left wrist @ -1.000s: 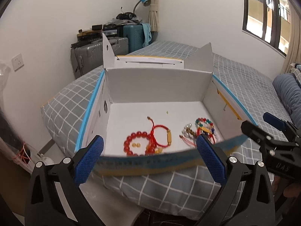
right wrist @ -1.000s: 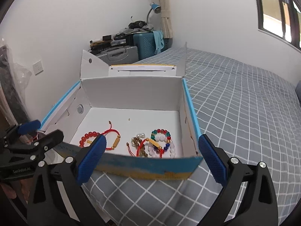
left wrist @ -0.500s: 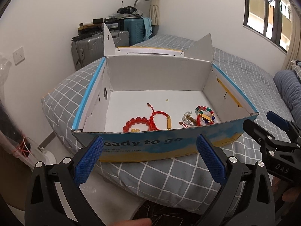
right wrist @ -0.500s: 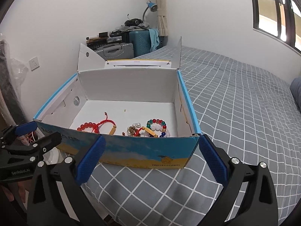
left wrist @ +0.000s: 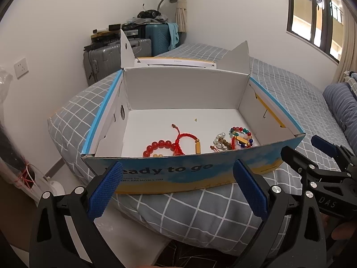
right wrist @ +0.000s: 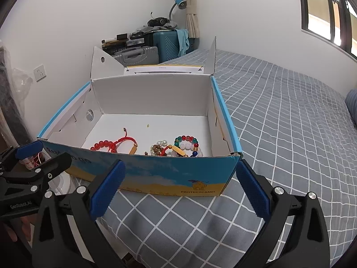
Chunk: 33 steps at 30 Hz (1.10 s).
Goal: Organize jewelry
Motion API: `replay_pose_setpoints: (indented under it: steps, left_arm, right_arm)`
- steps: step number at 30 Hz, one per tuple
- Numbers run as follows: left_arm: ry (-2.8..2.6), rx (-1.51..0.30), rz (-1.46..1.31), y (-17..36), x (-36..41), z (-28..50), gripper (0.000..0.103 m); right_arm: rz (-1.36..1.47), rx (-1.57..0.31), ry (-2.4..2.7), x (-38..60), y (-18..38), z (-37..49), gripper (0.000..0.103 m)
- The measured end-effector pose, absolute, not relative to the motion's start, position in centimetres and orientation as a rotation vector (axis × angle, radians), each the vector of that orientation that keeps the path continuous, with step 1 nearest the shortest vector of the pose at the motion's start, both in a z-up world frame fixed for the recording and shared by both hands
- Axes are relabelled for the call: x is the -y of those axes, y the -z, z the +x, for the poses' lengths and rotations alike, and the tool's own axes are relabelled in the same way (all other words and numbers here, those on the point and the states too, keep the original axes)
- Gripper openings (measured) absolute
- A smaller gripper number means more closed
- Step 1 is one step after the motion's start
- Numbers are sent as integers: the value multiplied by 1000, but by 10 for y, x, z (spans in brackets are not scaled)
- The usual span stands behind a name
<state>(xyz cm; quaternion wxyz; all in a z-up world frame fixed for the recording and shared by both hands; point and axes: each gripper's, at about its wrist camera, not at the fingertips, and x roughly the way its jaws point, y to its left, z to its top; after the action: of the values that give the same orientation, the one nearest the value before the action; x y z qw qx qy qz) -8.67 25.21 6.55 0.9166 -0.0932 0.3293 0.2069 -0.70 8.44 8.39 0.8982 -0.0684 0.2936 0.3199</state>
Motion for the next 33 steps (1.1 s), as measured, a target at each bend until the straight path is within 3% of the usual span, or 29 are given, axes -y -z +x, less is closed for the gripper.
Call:
replay_pose_setpoints:
  steps: [33]
  left_arm:
    - [-420,-677,-206,-68,-248,-83,97]
  right_arm:
    - [-138,-615,-667,-84,-83,-5,95]
